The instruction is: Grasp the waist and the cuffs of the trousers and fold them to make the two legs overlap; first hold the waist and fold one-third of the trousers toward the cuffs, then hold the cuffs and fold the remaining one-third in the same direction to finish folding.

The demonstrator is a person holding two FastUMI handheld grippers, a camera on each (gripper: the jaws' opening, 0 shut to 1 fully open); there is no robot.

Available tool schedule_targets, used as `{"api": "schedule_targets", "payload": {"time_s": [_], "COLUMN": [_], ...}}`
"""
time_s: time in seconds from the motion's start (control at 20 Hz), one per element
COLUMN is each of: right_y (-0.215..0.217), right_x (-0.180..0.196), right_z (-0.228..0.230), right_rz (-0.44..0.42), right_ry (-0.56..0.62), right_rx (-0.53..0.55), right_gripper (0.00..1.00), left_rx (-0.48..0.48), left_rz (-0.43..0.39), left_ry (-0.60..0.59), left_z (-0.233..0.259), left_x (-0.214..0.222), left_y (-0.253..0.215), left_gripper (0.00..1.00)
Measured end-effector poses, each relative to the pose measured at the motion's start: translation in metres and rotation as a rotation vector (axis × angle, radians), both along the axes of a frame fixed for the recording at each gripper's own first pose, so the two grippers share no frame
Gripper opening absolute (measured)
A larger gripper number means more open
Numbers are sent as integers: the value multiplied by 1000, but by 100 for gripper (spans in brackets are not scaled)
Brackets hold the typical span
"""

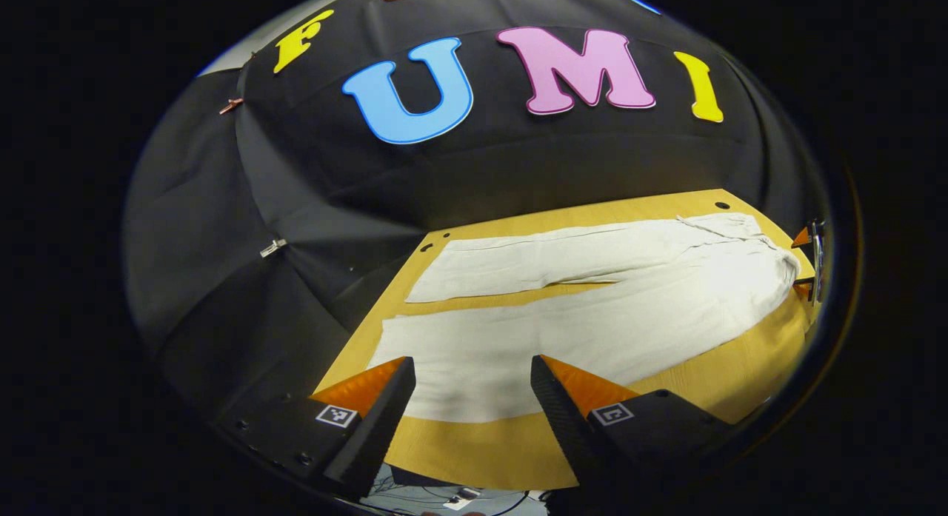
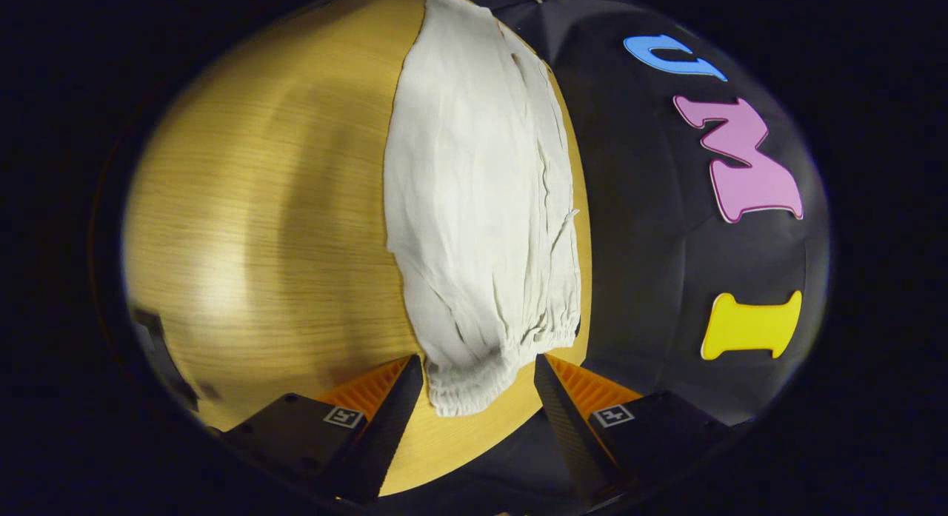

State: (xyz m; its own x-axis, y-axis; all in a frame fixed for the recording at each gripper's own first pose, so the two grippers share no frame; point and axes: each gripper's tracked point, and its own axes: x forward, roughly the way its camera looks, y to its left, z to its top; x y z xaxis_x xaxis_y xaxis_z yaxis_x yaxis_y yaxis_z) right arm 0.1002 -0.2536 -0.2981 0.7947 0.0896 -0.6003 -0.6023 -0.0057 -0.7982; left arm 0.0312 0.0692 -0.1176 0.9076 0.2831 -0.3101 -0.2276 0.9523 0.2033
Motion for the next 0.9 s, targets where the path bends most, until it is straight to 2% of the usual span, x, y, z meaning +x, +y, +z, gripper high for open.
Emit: {"api": "schedule_targets", "payload": {"time_s": [0.2, 0.3, 0.35, 0.4, 0.5, 0.55, 0.6, 0.65, 0.8, 0.9], "right_y": [3, 1, 0, 0, 0, -1, 1, 0, 2, 2], "right_x": [27, 30, 30, 30, 27, 26, 28, 29, 26, 24], "right_z": [0, -9, -11, -16, -23, -21, -22, -23, -24, -20], "right_rz": [-25, -70, -83, -91, -106, -114, -123, -138, -200, -188], "right_ry": [-53, -15, -3, 13, 48, 48, 55, 70, 178, 246], "right_rx": [-14, -4, -5, -8, -5, -6, 0, 12, 92, 102], "right_gripper": [91, 89, 75, 67, 40, 31, 17, 23, 14, 10], "left_rx": [19, 18, 6, -7, -21, -15, 0, 30, 101, 160], "left_rz": [-4, -6, -5, 0, 19, 28, 38, 49, 53, 13], "left_ry": [11, 23, 36, 49, 74, 90, 107, 131, 220, 277], "left_z": [-4, -10, -15, -22, -36, -42, -47, -55, -82, -99], "left_x": [1, 2, 2, 2, 0, 0, -2, -4, -8, -14], "left_y": [0, 2, 4, 8, 23, 33, 45, 64, 106, 122], "left_gripper": [99, 99, 99, 98, 98, 98, 98, 98, 98, 98]}}
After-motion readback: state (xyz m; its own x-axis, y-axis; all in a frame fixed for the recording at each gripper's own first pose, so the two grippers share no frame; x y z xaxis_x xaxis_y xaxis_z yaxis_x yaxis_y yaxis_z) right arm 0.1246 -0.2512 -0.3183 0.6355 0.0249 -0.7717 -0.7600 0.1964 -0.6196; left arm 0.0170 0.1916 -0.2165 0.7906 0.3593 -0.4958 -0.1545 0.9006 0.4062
